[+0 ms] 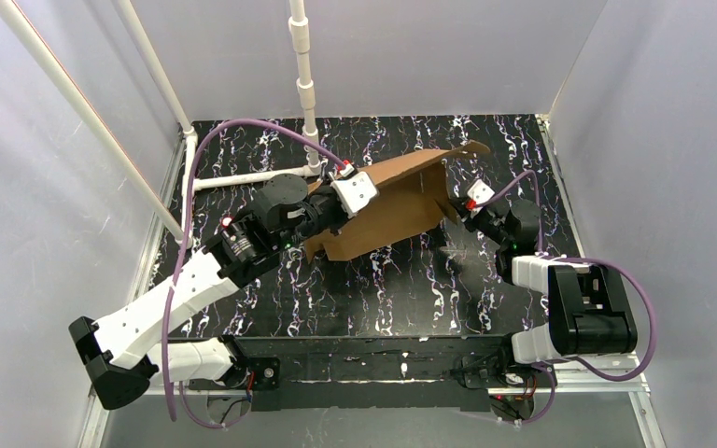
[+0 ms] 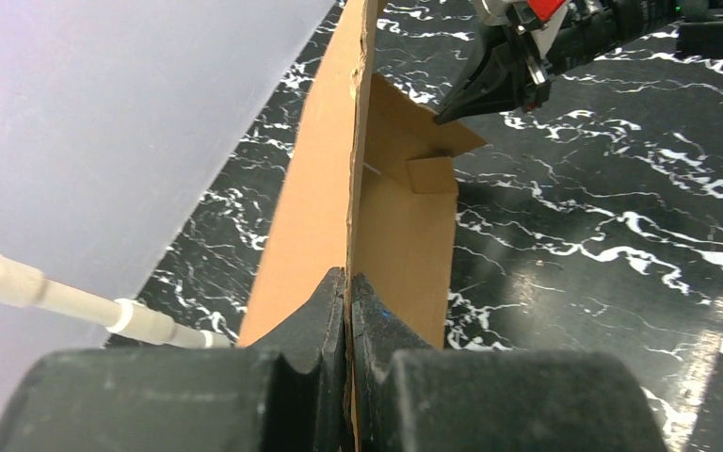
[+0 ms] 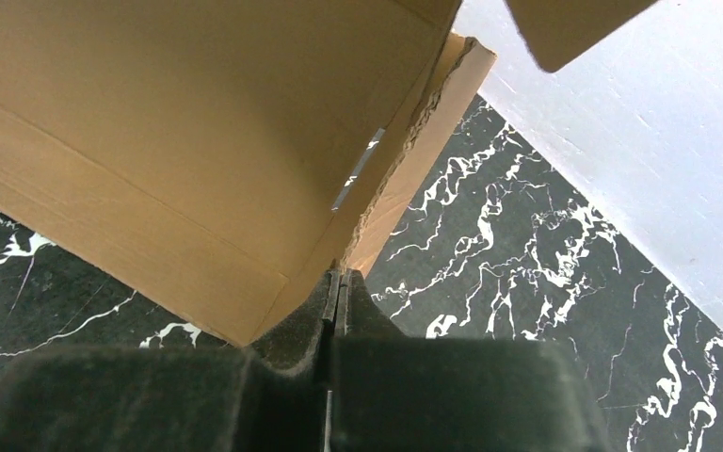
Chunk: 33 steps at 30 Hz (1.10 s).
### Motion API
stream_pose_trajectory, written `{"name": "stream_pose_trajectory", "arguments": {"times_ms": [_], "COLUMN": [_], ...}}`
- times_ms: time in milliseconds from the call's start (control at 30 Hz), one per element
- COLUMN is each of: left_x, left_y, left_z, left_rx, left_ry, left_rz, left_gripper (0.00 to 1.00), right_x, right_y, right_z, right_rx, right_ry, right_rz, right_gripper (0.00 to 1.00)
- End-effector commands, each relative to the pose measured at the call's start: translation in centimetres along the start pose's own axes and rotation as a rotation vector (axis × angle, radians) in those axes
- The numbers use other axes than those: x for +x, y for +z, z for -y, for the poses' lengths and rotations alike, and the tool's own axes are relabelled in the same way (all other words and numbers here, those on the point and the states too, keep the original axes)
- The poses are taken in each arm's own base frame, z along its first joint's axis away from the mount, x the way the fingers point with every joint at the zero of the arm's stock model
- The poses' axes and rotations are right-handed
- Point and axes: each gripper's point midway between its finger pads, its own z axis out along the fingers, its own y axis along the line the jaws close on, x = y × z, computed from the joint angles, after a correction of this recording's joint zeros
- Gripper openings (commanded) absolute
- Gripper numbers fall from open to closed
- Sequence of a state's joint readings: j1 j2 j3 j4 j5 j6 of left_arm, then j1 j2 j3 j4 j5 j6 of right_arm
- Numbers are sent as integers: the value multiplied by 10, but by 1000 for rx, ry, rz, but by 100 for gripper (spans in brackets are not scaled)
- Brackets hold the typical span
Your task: Fold the paper box
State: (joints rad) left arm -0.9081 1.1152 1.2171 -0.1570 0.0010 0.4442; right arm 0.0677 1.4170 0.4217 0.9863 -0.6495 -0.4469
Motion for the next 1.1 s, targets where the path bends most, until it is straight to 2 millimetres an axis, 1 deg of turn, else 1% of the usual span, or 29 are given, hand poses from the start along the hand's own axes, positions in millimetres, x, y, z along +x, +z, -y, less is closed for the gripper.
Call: {"name": "stream_pose_trajectory", "arguments": {"times_ms": [0, 300, 433, 567, 667, 733, 833, 967, 1067], "left_x": [-21, -14, -12, -7, -11, -20, -28, -36, -38], "left_y": [-9, -1, 2, 1, 4, 6, 7, 9, 8], "left_z": [3, 10, 12, 3, -1, -5, -10, -12, -13], "left_rx": [-5, 5, 10, -36, -40, -38, -38, -25, -10], "left_ry": [-140, -266, -296, -275, -238, -221, -210, -202, -192], "left_rz": [97, 44, 29, 6, 2, 2, -1, -10, -35], "left_gripper": [0, 0, 0, 0, 0, 0, 0, 0, 0], "right_x": [2, 4, 3, 3, 2, -2, -10, -14, -18], "right_y": [-1, -2, -1, -1, 1, 3, 5, 7, 10], "right_z": [-11, -11, -8, -3, 3, 8, 14, 26, 34], "right_rx": [-70, -117, -130, -123, -100, -76, -39, 42, 95], "right_ry": [20, 78, 91, 85, 77, 81, 68, 21, 17], "right_rz": [-17, -46, -63, -90, -86, -70, -36, -17, 2], "right_gripper": [1, 1, 1, 1, 1, 1, 1, 1, 1]}}
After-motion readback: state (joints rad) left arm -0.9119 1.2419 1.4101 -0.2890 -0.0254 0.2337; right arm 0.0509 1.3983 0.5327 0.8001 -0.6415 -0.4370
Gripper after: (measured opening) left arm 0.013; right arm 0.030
